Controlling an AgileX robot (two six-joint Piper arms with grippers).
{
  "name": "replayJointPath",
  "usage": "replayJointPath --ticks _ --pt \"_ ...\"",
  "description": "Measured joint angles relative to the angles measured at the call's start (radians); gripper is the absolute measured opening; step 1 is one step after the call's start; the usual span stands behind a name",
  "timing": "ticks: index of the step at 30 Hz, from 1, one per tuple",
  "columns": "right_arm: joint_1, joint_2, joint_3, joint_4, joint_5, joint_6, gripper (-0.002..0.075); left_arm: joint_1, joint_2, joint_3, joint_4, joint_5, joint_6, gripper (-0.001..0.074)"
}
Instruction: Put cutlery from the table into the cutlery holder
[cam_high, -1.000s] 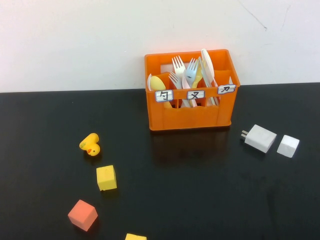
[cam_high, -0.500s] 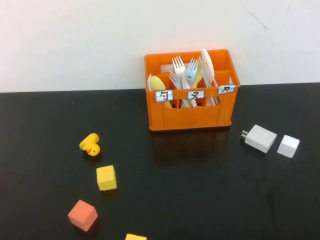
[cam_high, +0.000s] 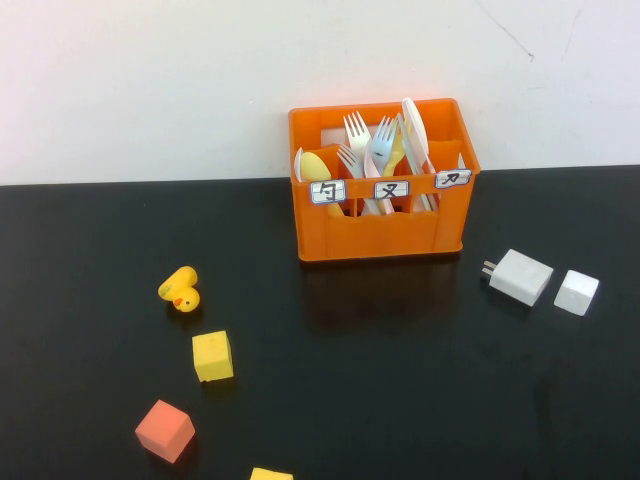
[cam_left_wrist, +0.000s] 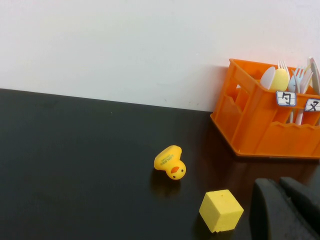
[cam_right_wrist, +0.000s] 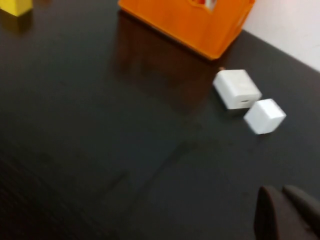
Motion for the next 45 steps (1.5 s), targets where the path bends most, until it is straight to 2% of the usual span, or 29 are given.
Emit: replayJointPath --ticks 13,25,33,39,42,45 --pt "0.0 0.0 0.0 0.037 0.002 0.002 -0.0002 0.0 0.0 0.0 -0.004 0.0 0.0 -0.0001" --pt "0.0 0.0 0.0 0.039 0.002 0.002 -0.0002 0.0 0.0 0.068 -0.128 0.022 0.004 -0.0001" --pt "0.0 0.0 0.0 0.041 0.002 0.002 -0.0002 0.0 0.0 0.068 -0.075 0.092 0.178 -0.0001" --pt "0.0 0.0 0.0 0.043 0.002 0.002 -0.0002 0.004 0.0 0.069 -0.184 0.104 0.267 -0.0001" --pt "0.0 0.0 0.0 0.044 0.002 0.002 -0.0002 0.042 0.0 0.083 -0.249 0.084 0.368 -0.0001" --pt "0.0 0.0 0.0 0.044 0.002 0.002 -0.0002 0.125 0.0 0.108 -0.359 0.006 0.478 -0.0001"
